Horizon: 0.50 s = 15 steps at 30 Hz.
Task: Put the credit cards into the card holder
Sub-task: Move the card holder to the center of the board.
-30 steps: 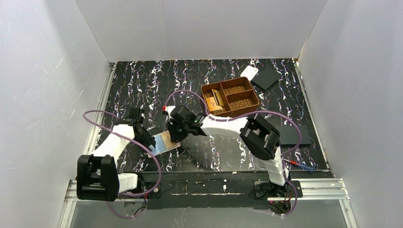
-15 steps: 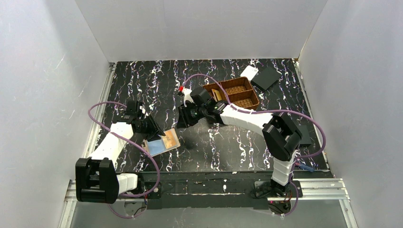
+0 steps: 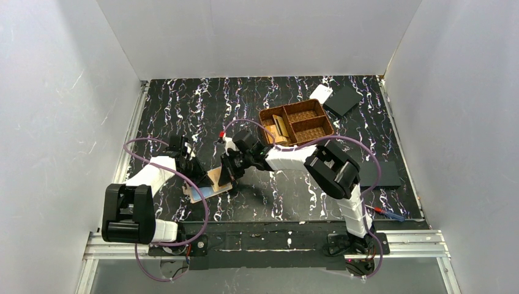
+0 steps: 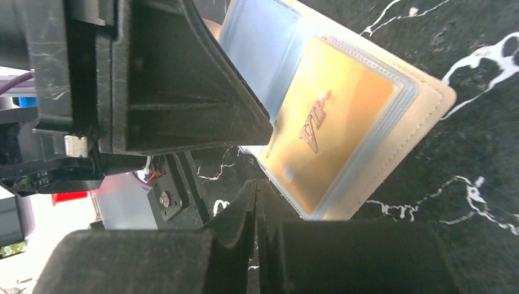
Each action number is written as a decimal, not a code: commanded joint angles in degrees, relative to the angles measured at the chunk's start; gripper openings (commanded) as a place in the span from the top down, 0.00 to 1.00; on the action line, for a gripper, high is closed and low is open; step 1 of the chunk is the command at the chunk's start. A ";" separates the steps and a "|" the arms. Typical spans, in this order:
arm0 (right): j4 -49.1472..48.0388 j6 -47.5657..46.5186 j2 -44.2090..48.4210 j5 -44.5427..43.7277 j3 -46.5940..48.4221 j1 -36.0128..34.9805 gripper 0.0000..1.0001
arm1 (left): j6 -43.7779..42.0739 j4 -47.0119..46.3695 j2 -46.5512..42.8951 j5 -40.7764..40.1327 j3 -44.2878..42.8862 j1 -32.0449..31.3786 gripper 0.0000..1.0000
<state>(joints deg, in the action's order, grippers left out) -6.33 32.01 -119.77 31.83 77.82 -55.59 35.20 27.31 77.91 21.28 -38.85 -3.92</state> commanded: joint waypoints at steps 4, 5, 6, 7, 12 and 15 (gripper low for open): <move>-4.39 2.47 -4.64 1.15 1.98 -1.18 0.96 | -0.09 4.69 -1.69 -9.09 1.91 0.23 0.86; -4.21 2.59 -5.02 0.71 1.92 -1.18 0.97 | 0.26 4.95 -1.78 -10.24 2.12 0.18 0.86; -3.86 2.54 -5.21 0.09 1.71 -1.18 0.97 | 0.76 5.50 -1.73 -11.50 2.27 0.21 0.86; -3.37 2.38 -5.36 -0.59 1.52 -1.18 0.98 | 1.35 6.39 -1.56 -13.01 2.12 0.21 0.89; -1.10 1.06 -4.89 -2.74 1.06 -1.18 0.98 | 3.06 8.55 1.91 -16.91 1.05 0.31 0.96; 0.95 -0.42 -3.94 -2.79 2.02 -1.19 0.98 | 2.02 7.40 1.56 -14.32 0.54 0.31 0.96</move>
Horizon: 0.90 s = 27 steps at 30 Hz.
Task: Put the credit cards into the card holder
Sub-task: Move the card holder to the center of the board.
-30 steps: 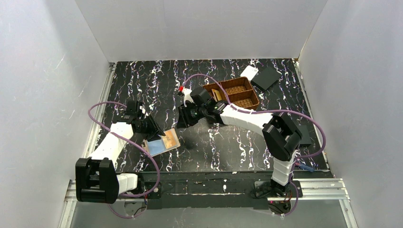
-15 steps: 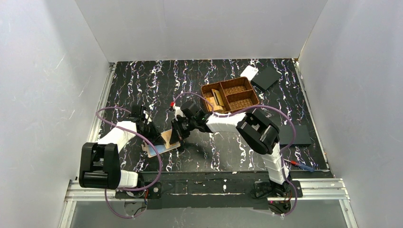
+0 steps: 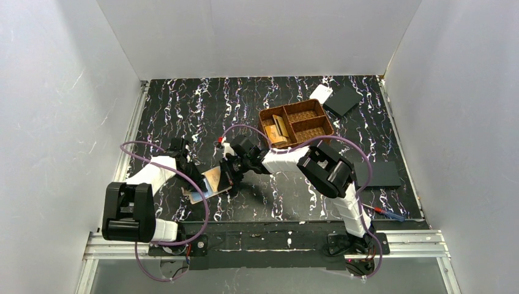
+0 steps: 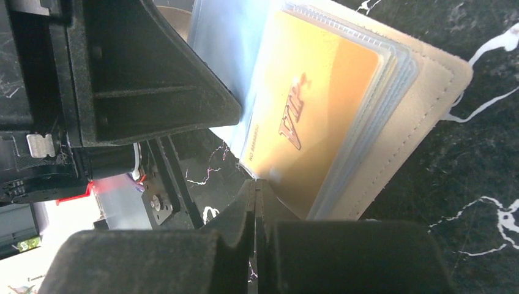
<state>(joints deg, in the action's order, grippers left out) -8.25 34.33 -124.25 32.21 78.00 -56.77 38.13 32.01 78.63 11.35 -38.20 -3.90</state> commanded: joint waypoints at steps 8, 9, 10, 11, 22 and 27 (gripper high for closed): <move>17.88 -12.28 9.80 -8.24 7.78 2.75 0.75 | -3.83 -0.98 -0.59 2.28 -1.02 0.23 0.77; 19.86 -13.37 11.39 -9.72 8.36 4.09 0.72 | -3.85 -1.51 0.79 3.36 -1.12 0.29 0.77; 21.94 -14.74 12.82 -11.72 9.04 6.22 0.68 | -3.85 -2.21 2.67 4.79 -1.19 0.22 0.77; 24.37 -16.09 14.03 -13.91 9.94 7.71 0.65 | -3.79 -3.01 3.94 5.73 -1.18 0.20 0.77; 44.13 -32.57 8.87 -44.60 25.48 16.95 0.55 | -1.71 -8.54 12.09 13.07 -5.63 -2.16 0.76; 43.99 -33.87 6.14 -53.55 23.35 16.96 0.53 | -0.37 -9.53 13.65 17.93 -8.16 -5.16 0.71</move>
<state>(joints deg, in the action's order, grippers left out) 35.90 2.07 -118.37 -15.18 101.67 -39.86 37.34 23.79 91.42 28.40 -44.95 -7.55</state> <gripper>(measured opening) 0.458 0.282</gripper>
